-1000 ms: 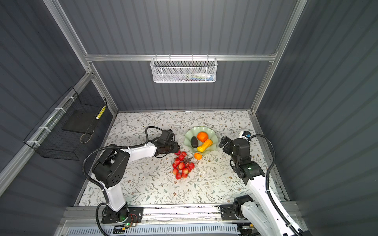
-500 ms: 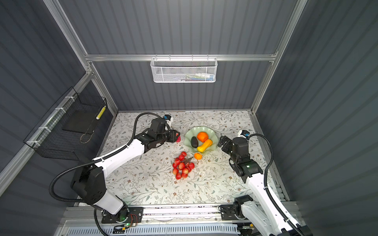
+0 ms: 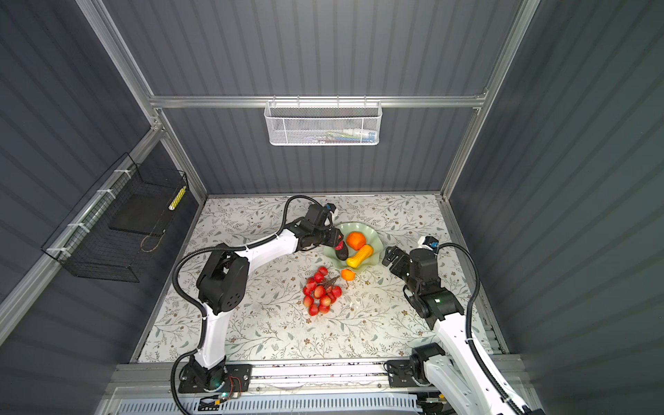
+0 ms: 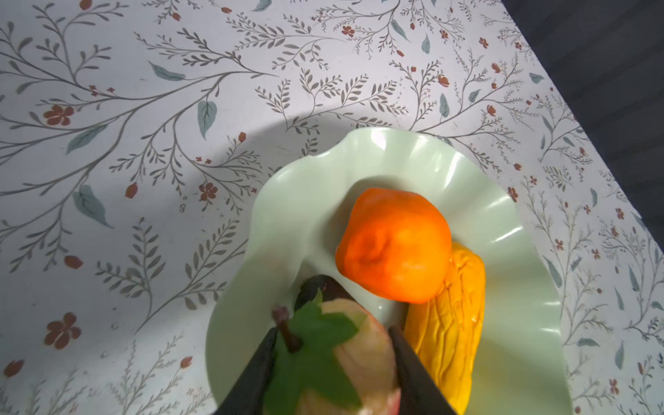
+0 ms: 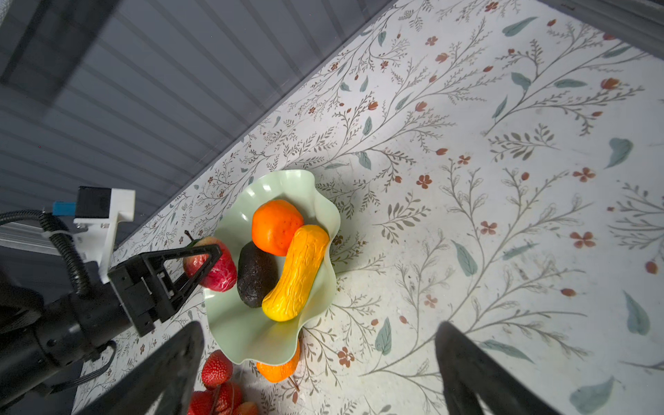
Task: Place and organize the fake fruits in the fruit bowl
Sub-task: 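Grasp the pink pear with the left gripper and place it in the bowl, then grasp the small tangerine with the right gripper while the left gripper withdraws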
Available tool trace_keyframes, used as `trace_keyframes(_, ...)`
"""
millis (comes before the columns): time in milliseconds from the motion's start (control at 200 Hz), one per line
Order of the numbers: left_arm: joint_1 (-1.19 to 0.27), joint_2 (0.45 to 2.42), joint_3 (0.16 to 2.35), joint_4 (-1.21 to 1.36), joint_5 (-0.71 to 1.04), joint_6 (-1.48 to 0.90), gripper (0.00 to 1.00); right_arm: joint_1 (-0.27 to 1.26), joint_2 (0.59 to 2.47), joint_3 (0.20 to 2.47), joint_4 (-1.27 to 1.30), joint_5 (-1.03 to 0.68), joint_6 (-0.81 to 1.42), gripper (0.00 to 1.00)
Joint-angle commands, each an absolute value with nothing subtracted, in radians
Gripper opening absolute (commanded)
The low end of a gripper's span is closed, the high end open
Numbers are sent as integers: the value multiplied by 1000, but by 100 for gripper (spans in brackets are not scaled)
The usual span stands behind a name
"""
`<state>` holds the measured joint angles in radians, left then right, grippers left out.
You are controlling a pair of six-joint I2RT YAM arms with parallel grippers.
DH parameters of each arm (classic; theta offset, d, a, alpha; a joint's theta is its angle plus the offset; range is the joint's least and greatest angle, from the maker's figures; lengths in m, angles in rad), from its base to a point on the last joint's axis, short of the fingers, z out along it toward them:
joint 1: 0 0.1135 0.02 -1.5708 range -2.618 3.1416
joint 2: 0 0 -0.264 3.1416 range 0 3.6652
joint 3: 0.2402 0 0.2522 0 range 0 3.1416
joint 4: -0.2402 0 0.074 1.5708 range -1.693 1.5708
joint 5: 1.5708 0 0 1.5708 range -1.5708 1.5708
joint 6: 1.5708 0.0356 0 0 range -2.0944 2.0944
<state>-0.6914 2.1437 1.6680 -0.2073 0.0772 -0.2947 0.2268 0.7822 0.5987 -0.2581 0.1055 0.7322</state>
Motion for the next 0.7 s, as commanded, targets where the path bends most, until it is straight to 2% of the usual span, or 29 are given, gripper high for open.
trace_keyframes(0,-686,2179,1736,-215,99,-291,43,224,772,584,-270,93,745,99)
trace_keyframes(185,-686,2214,1761,-217,107,-315,64,224,775,576,-269,86,747,99)
trace_keyframes(340,-687,2174,1739,-210,92,-318,74,225,796,579,-297,58,761,99)
trace_keyframes(440,-686,2111,1712,-197,47,-313,78,239,826,567,-309,18,788,94)
trace_keyframes(595,-678,1956,1626,-135,-64,-313,86,361,854,503,-276,33,875,85)
trace_keyframes(695,-671,1818,1513,-58,-176,-316,93,477,903,487,-266,80,933,82)
